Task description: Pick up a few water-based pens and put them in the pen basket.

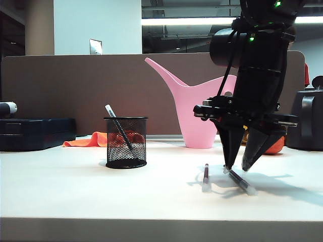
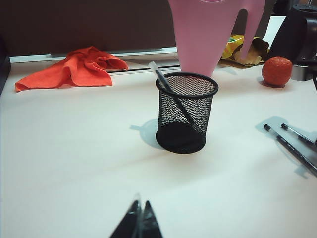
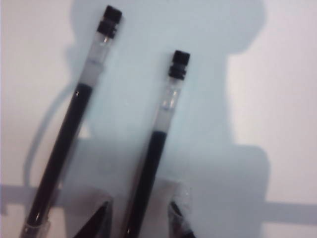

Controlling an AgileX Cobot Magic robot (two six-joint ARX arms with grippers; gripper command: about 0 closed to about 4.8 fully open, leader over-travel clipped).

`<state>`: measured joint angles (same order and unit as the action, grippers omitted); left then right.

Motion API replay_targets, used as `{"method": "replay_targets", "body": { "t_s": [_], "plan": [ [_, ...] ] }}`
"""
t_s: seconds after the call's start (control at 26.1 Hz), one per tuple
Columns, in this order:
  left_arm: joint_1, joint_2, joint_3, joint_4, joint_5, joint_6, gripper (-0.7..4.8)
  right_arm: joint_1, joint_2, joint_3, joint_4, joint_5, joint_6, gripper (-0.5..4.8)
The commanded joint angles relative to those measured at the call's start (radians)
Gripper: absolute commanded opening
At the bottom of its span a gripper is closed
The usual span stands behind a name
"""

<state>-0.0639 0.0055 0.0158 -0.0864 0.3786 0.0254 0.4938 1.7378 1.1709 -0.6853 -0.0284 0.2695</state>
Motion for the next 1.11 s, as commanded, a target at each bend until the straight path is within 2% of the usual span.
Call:
{"method": "replay_targets", "body": {
  "t_s": [0.04,0.23,0.31,0.34,0.42,0.61,0.77,0.84,1.03,1.11],
  "plan": [
    [0.001,0.001,0.004,0.013,0.0,0.001,-0.04,0.002,0.001,0.002,0.031,0.008,0.016,1.47],
    [0.001,0.001,0.004,0.013,0.0,0.001,-0.04,0.002,0.034,0.002,0.046,0.007,0.027,1.41],
    [0.001,0.001,0.004,0.013,0.0,0.001,-0.04,0.002,0.05,0.002,0.04,0.005,0.028,0.9],
    [0.001,0.001,0.004,0.013,0.0,0.001,-0.04,0.002,0.065,0.002,0.039,0.004,0.027,0.38],
    [0.001,0.001,0.004,0.013,0.0,0.0,-0.04,0.002,0.079,0.002,0.04,0.004,0.026,-0.08],
    [0.001,0.001,0.004,0.013,0.0,0.0,-0.04,0.002,0.079,0.007,0.071,-0.003,-0.014,-0.08],
    [0.001,0.001,0.004,0.013,0.0,0.001,-0.04,0.002,0.051,0.009,0.143,-0.067,-0.047,-0.08],
    [0.001,0.001,0.004,0.013,0.0,0.0,-0.04,0.002,0.026,0.009,0.228,-0.122,-0.045,-0.08],
    [0.001,0.001,0.004,0.013,0.0,0.001,-0.04,0.002,-0.025,0.009,0.364,-0.131,-0.045,-0.08],
    [0.001,0.001,0.004,0.013,0.0,0.001,-0.04,0.002,-0.045,0.009,0.452,-0.169,-0.053,-0.08]
  ]
}}
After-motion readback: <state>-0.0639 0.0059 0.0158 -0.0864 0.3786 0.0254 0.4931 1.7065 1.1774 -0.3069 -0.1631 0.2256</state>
